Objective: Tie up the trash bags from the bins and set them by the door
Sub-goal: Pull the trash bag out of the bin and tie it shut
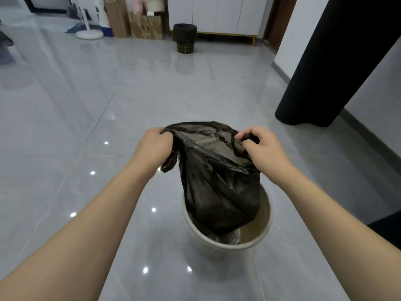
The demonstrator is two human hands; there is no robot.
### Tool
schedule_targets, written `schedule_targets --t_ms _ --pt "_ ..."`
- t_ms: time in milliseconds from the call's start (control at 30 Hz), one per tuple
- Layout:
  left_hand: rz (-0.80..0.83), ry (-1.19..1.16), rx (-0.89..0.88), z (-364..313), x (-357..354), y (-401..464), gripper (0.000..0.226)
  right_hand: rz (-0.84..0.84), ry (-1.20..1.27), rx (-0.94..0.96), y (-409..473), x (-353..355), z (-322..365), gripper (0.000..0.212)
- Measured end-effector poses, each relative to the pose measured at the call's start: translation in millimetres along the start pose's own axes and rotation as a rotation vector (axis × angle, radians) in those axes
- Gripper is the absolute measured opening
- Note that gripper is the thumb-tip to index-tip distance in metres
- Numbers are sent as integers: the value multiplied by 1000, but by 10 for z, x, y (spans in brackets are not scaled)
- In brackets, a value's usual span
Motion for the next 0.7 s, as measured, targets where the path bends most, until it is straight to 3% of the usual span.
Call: schedule_targets --t_ms 133,300,500,700 --pt "-242 -442 5 -52 577 -27 23 -34 182 81 200 -335 637 35" --pt "-536 -695 -2 48 1258 -43 19 50 287 169 289 -776 1281 35" --pt "-546 -554 -117 312 1570 -90 22 147 312 174 343 -1324 1586 28" --pt "-352 -253 19 1359 1422 66 20 395 -94 134 316 -2319 1082 38"
Point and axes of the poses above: each hand's wrist, its own y-axis towards the middle knuckle, its own x-axis out of the back of the hand, z = x × y, the point moved 6 cm from there along y, towards the middle knuckle, and after that the axes turned 3 degrees about x, right-handed, at the moved point
